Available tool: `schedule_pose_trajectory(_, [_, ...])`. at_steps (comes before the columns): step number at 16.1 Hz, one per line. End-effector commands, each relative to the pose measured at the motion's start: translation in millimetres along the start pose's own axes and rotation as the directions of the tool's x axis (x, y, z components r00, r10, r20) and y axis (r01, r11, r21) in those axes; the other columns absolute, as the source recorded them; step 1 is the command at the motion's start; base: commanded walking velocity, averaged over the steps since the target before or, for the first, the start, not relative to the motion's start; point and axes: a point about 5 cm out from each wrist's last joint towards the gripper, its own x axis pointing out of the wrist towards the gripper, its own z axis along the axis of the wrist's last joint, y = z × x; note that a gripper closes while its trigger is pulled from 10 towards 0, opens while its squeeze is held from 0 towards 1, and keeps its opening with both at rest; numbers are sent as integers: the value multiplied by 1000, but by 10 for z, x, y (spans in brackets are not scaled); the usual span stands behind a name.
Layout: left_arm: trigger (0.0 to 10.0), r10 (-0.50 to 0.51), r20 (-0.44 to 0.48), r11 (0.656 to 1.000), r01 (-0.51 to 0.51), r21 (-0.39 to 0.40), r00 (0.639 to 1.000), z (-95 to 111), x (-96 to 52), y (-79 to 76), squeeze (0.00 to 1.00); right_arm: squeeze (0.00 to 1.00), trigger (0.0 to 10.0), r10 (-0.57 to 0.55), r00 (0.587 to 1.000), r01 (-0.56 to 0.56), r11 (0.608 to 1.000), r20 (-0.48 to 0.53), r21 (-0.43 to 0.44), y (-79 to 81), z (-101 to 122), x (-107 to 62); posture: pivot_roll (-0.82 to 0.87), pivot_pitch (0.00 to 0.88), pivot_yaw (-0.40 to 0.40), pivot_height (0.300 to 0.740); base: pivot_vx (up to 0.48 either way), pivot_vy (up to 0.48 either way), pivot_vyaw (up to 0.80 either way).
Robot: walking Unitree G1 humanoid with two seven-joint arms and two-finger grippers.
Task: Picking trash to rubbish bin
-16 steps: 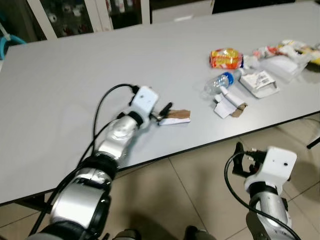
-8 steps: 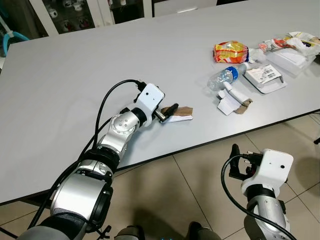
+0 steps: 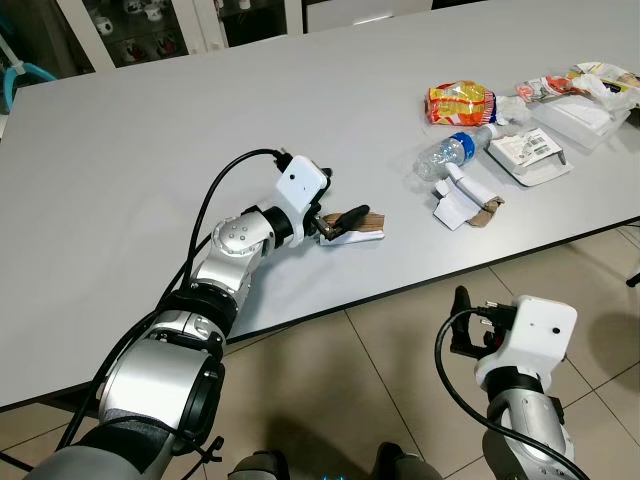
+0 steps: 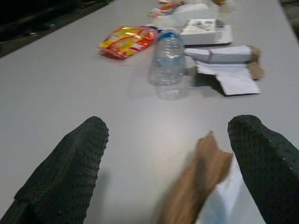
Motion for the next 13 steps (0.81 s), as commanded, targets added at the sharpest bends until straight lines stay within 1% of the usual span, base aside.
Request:
schedule_pose_trajectory(1, [10000,-26,-2,999,27,21,1000,22,-23,29,0,0,10000,7,1000,-7,1000,-14,-8,19,-24,-12,85,182,55,740,0,0,0])
schedule_pose_trajectory(2, [10000,-50,-10,997,50,51,999,11,-34,16,0,0,10000,13,1000,-13,1000,-14,-8,31,-26,-12,85,182,55,740,0,0,0])
schedule_pose_trajectory(6, [10000,-137,-48,986,141,92,989,-56,-54,-65,0,0,10000,25,999,-26,1000,-20,-11,48,-44,-35,81,192,56,740,0,0,0])
schedule_pose_trajectory(8, [10000,-151,-72,980,159,119,986,-101,-63,-101,0,0,10000,29,999,-29,1000,-18,-13,53,-37,-37,77,193,57,740,0,0,0])
schedule_pose_trajectory(13, [10000,-139,-87,978,151,144,986,-145,-64,-137,0,0,10000,43,999,-43,999,-12,-15,87,-26,-42,75,200,57,740,0,0,0])
